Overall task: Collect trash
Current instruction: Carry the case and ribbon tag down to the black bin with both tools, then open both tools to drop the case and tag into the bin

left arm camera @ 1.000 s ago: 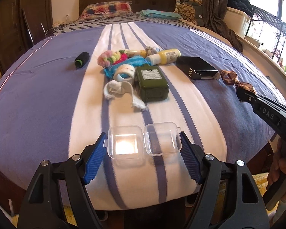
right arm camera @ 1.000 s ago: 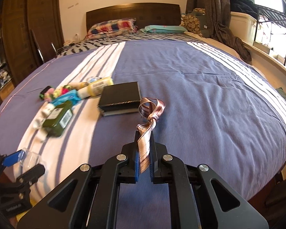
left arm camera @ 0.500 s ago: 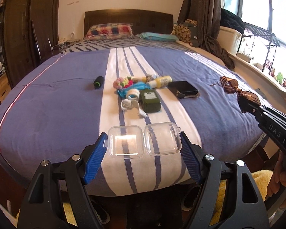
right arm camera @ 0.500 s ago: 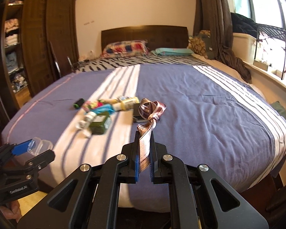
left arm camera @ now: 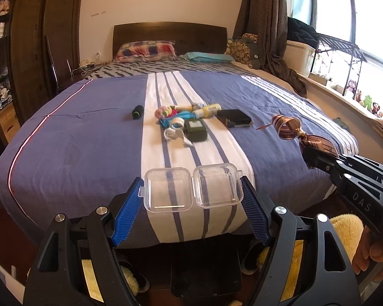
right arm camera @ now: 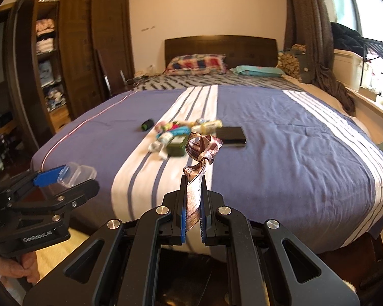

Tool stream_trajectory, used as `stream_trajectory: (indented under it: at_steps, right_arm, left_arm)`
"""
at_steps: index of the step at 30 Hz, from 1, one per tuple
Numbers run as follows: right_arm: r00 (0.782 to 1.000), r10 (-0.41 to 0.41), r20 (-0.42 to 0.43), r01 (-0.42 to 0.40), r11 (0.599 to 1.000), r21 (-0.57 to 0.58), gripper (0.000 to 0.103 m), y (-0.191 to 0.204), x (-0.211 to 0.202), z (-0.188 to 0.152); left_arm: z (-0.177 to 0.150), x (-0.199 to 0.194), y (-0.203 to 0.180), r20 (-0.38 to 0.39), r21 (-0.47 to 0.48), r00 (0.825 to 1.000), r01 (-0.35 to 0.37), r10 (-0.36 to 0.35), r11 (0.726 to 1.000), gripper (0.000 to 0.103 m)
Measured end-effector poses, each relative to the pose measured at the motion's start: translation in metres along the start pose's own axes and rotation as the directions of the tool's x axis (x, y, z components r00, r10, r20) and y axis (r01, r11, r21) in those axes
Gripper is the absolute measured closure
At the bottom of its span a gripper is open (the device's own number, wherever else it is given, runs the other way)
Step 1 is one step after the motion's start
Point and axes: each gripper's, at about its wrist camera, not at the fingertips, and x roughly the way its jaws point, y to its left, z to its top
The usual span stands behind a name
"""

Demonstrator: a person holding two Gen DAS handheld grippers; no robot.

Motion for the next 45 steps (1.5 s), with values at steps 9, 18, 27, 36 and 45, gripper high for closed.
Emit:
stream_trajectory:
  at_steps: [9, 18, 27, 36, 45]
  right_arm:
    - [0.986, 0.044, -0.16, -0.047, 0.999, -0.018, 0.094, 0.006, 0.025, -0.046]
    - [0.941, 0.064, -0.331, -0.067, 0.998, 0.004, 0.094, 0.007, 0.066, -0.089]
    - [0.87, 0.095, -0.484, -0.082, 0.995, 0.048, 0.094, 0.013, 0.11, -0.127]
    - [0.78, 0.16, -0.605, -0.104, 0.987, 0.126, 0.094, 0.014, 0.151, -0.162]
    - [0.735, 0.199, -0.648, -0.093, 0.977, 0.194, 0.092, -0.003, 0.184, -0.169]
  left_arm:
    - [-0.045, 0.024, -0.007, -0.126, 0.018, 0.991, 0.034, -0.032, 0.999, 0.032]
    - [-0.098, 0.067, 0.009, -0.283, -0.019, 0.957, 0.064, -0.067, 0.998, 0.032]
    - [-0.139, 0.12, 0.021, -0.447, -0.087, 0.885, 0.103, -0.131, 0.991, 0.032]
    - [-0.169, 0.163, 0.022, -0.583, -0.072, 0.803, 0.102, -0.124, 0.992, 0.032]
    - [-0.181, 0.188, 0.019, -0.657, -0.07, 0.743, 0.107, -0.127, 0.992, 0.031]
